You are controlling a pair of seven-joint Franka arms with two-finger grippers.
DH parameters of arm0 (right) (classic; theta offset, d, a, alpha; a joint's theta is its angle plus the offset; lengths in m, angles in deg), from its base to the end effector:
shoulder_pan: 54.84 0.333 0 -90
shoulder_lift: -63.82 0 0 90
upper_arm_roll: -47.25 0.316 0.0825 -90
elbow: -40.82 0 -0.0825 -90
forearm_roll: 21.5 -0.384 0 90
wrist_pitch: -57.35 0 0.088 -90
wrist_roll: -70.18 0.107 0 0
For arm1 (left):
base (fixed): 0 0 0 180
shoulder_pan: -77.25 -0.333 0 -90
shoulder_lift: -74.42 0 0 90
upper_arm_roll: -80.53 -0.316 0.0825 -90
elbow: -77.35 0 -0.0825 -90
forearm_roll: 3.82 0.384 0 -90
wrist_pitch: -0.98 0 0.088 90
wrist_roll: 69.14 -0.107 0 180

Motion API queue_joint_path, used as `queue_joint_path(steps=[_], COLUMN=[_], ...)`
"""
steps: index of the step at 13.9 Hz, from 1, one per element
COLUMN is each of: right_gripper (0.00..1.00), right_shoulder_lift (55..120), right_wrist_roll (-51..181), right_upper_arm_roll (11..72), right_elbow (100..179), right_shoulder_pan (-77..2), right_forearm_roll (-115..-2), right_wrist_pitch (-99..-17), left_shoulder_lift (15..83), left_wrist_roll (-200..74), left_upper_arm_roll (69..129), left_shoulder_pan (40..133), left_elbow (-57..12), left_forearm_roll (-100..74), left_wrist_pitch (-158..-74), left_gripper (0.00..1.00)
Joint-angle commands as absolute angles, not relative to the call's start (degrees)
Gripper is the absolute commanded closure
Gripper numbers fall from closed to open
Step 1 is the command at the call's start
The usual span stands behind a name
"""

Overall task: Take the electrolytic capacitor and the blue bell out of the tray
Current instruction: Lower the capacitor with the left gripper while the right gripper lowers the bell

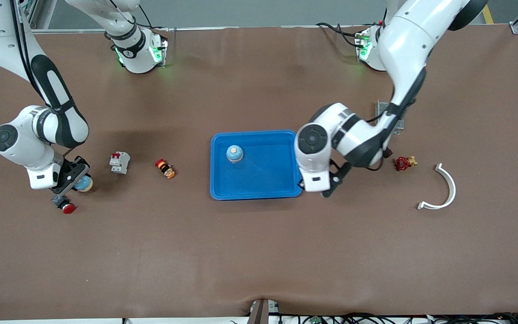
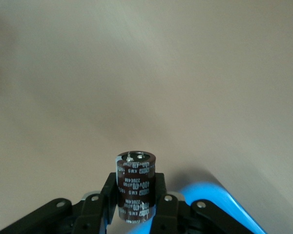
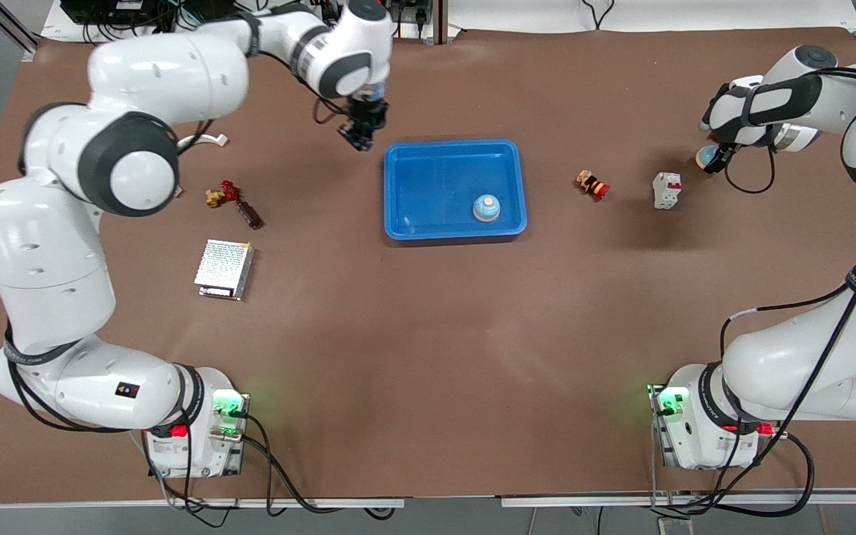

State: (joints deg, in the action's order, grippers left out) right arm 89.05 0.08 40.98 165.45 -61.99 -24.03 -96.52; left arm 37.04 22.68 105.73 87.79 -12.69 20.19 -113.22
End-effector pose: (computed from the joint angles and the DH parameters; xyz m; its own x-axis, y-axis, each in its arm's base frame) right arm 0.5531 -0.1340 0.1940 0.5715 0.8206 0.0022 0.8180 -0.5699 0.0774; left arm 0.5881 -0.3422 0.2738 0.6750 0.7320 0.0921 0.7357 -0.6586 -0.1582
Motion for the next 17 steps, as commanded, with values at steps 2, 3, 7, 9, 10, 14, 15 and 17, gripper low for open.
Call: queue_joint_path(steps=[2, 3, 7, 9, 10, 14, 15, 17], right_gripper=[0.55, 0.55, 0.55, 0.55, 0.55, 0.54, 0.53, 0.34], right_shoulder_lift=[88.52, 89.04, 89.57, 90.36, 90.37, 90.37, 90.37, 90.37], right_wrist_roll=[-0.48, -0.48, -0.48, -0.48, -0.48, -0.40, -0.31, -0.13], right_upper_arm_roll=[42.15, 42.24, 43.03, 43.65, 43.74, 43.74, 43.74, 43.74], right_elbow=[167.03, 167.03, 167.03, 167.03, 167.03, 166.95, 166.95, 166.86], right_shoulder_pan=[-63.10, -63.10, -63.36, -63.54, -63.45, -63.45, -63.45, -63.54], right_forearm_roll=[-25.19, -25.19, -26.15, -26.69, -26.78, -26.78, -26.78, -26.78], right_wrist_pitch=[-98.04, -98.04, -98.65, -99.19, -99.45, -99.36, -99.45, -99.36], left_shoulder_lift=[42.86, 43.73, 44.27, 44.09, 43.83, 42.43, 42.16, 41.46], left_wrist_roll=[13.16, 9.12, -2.50, -6.80, -9.00, -10.95, -11.48, -12.27], left_upper_arm_roll=[107.25, 107.25, 107.25, 107.08, 107.25, 107.16, 107.16, 107.16], left_shoulder_pan=[79.03, 76.48, 68.03, 65.40, 63.03, 59.33, 58.45, 56.60], left_elbow=[-21.51, -23.10, -26.71, -27.59, -28.03, -29.35, -29.88, -30.85], left_forearm_roll=[20.53, 20.53, 21.23, 21.93, 23.24, 27.36, 28.86, 30.45], left_wrist_pitch=[-113.19, -113.19, -113.98, -113.98, -114.07, -115.91, -117.14, -119.51], left_gripper=[1.00, 1.00, 1.00, 1.00, 1.00, 1.00, 1.00, 1.00])
